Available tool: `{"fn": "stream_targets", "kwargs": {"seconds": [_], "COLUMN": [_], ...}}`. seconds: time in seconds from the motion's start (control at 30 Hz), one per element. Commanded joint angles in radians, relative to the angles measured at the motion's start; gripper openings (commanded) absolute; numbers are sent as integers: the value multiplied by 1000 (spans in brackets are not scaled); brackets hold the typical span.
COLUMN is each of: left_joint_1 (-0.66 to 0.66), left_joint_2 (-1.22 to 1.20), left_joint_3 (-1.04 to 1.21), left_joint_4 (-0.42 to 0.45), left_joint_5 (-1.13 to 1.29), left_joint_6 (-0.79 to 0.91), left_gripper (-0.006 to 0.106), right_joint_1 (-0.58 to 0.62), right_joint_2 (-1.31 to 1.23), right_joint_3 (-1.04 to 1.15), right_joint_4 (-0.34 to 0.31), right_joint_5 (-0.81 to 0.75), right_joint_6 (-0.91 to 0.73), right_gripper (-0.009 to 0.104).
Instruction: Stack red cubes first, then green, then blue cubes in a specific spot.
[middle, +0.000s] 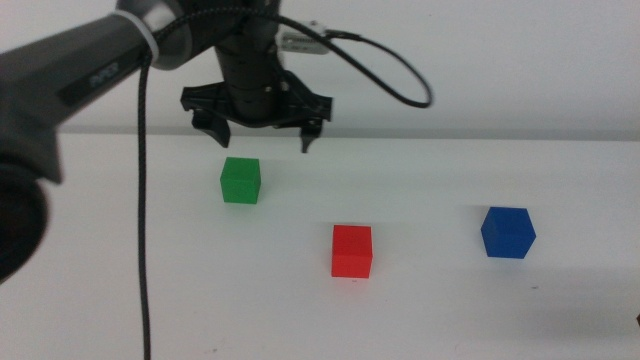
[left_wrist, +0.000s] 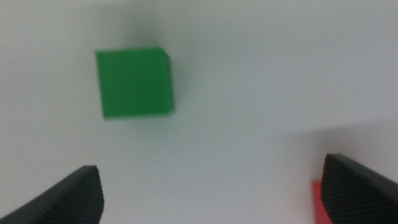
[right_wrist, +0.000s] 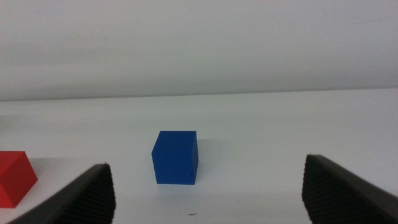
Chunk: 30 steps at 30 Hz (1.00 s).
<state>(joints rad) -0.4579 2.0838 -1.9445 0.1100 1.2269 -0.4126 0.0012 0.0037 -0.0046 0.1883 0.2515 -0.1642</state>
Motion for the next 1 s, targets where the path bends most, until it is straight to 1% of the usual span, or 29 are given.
{"fn": "stream_targets", "kwargs": {"seconds": [0.0,0.17,0.4,0.97], "left_joint_1": [38,88,121,131], "left_joint_2": [63,153,195,253], "left_joint_3": [-55,-113,-117,-117], "left_joint_4": [-33,-68,-33,-31], "left_joint_5": [87,87,75,-31], "left_joint_6": [38,48,51,68], "left_gripper": [94,94,94,94], "right_joint_1": [-9,-9,-9,-9], "right_joint_2": [-39,-39,-39,-39], "right_joint_3": [43,43,43,43], "right_joint_4": [-3,-3,-3,-3], "right_joint_5": [-3,-3,-3,-3], "right_joint_6": [-7,-7,-7,-7], "right_gripper": [80,80,80,80]}}
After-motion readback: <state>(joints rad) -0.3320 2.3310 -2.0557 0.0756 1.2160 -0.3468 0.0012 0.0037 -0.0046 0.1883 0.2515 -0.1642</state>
